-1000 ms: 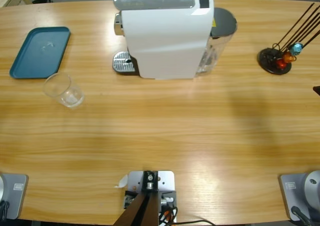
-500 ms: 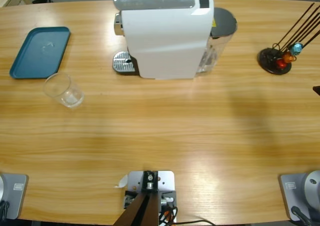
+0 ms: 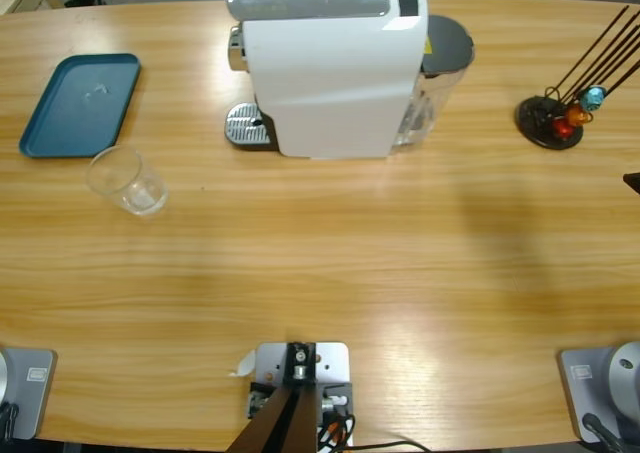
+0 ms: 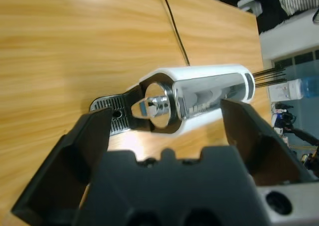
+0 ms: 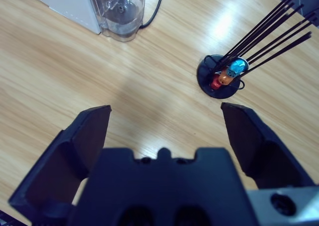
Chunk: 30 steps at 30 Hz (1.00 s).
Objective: Pour coffee
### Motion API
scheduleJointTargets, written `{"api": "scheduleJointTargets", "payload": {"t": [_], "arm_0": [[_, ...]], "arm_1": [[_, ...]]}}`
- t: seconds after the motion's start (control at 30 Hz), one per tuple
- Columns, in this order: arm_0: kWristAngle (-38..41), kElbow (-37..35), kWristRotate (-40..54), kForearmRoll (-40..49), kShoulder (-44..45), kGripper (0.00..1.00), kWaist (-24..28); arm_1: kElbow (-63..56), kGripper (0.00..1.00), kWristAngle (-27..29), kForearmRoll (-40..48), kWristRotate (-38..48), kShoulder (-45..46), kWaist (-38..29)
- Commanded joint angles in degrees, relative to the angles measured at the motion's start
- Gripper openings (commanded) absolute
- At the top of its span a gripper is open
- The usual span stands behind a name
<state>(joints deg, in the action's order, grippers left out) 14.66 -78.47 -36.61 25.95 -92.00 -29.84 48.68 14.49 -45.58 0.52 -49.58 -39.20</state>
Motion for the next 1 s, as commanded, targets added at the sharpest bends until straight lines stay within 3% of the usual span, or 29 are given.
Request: {"api": "scheduleJointTargets", "payload": {"t": [0.03, 0.13, 0.33, 0.37, 0.4, 0.43, 0.5, 0.7, 0.8, 0.9, 1.0], "arm_0": [[5.63, -0.72, -1.67, -2.94, -7.07, 0.895, -0.21], [10.74, -1.19, -1.90, -2.97, -9.09, 0.888, -0.30], [12.22, 0.12, -1.87, -2.83, -8.71, 0.681, -0.32], [11.89, 0.23, -1.80, -2.83, -8.28, 0.589, -0.36], [11.55, 0.21, -1.80, -2.83, -8.02, 0.421, -0.39], [10.97, 0.16, -1.78, -2.83, -7.69, 0.351, -0.39], [10.95, 0.26, -1.71, -2.83, -7.51, 0.346, -0.39], [10.92, 1.30, -1.71, -2.76, -7.40, 0.177, -0.39], [10.46, 1.88, -1.67, -2.57, -7.30, 0.163, -0.39], [10.13, 2.09, -1.34, -2.57, -6.86, 0.005, -0.39], [10.22, 2.00, -0.78, -2.66, -6.49, 0.000, -0.39]], "arm_1": [[-0.70, 1.000, -0.69, 0.23, -0.09, -2.13, 0.35], [-0.78, 1.000, -0.69, 0.16, -0.09, -1.84, 0.37], [-0.78, 1.000, -0.69, 0.14, -0.09, -1.84, 0.37], [-0.78, 1.000, -0.69, 0.14, -0.09, -1.78, 0.37], [-0.78, 1.000, -0.69, 0.14, -0.09, -1.71, 0.38], [-0.80, 1.000, -0.69, 0.14, -0.09, -1.66, 0.37], [-0.80, 1.000, -0.69, 0.14, -0.09, -1.68, 0.37], [-0.87, 1.000, -0.69, 0.14, -0.09, -1.43, 0.37], [-0.87, 1.000, -0.69, 0.14, -0.09, -1.40, 0.35], [-0.87, 1.000, -0.69, 0.14, -0.09, -1.40, 0.37], [-0.87, 1.000, -0.69, 0.14, -0.09, -1.40, 0.35]]}}
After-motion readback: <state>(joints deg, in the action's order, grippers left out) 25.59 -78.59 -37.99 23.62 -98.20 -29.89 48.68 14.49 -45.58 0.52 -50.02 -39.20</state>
